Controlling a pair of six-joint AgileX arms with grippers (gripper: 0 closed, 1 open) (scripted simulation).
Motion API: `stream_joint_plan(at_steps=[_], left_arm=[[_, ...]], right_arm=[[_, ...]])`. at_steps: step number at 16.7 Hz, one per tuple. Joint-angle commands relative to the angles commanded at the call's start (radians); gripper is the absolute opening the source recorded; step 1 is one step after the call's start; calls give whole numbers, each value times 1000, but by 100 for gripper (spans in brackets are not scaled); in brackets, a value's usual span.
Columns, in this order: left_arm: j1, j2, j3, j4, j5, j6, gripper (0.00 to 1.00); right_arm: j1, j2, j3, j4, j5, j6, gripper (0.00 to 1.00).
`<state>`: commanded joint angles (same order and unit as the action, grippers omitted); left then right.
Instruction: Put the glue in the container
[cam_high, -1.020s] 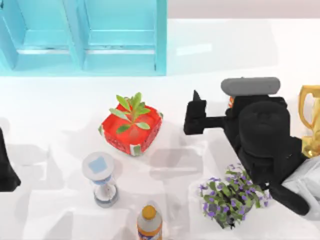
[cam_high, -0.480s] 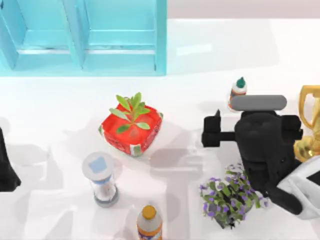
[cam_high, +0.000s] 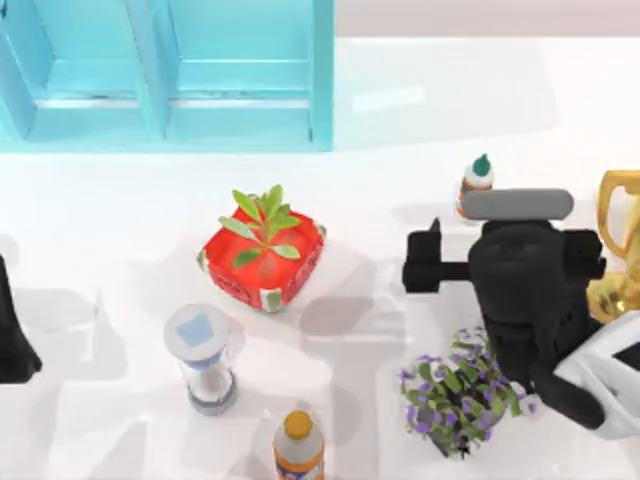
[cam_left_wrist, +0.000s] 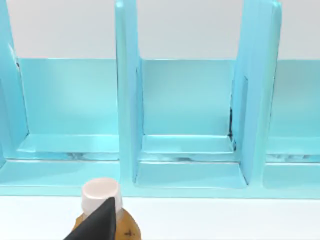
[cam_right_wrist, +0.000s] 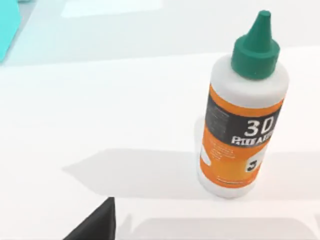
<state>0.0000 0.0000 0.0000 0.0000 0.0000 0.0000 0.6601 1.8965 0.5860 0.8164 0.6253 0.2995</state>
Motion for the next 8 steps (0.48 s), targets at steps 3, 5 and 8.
stream_joint_plan(at_steps=[3,5,8], left_arm=[[0,0,0,0,0,0,100],[0,0,0,0,0,0,100],[0,0,0,0,0,0,100]], right_arm=[[-21,54,77,10,-15,-12,100],[-58,125,155,16,-43,-34,100],[-128,263,263,35,-98,-68,100]])
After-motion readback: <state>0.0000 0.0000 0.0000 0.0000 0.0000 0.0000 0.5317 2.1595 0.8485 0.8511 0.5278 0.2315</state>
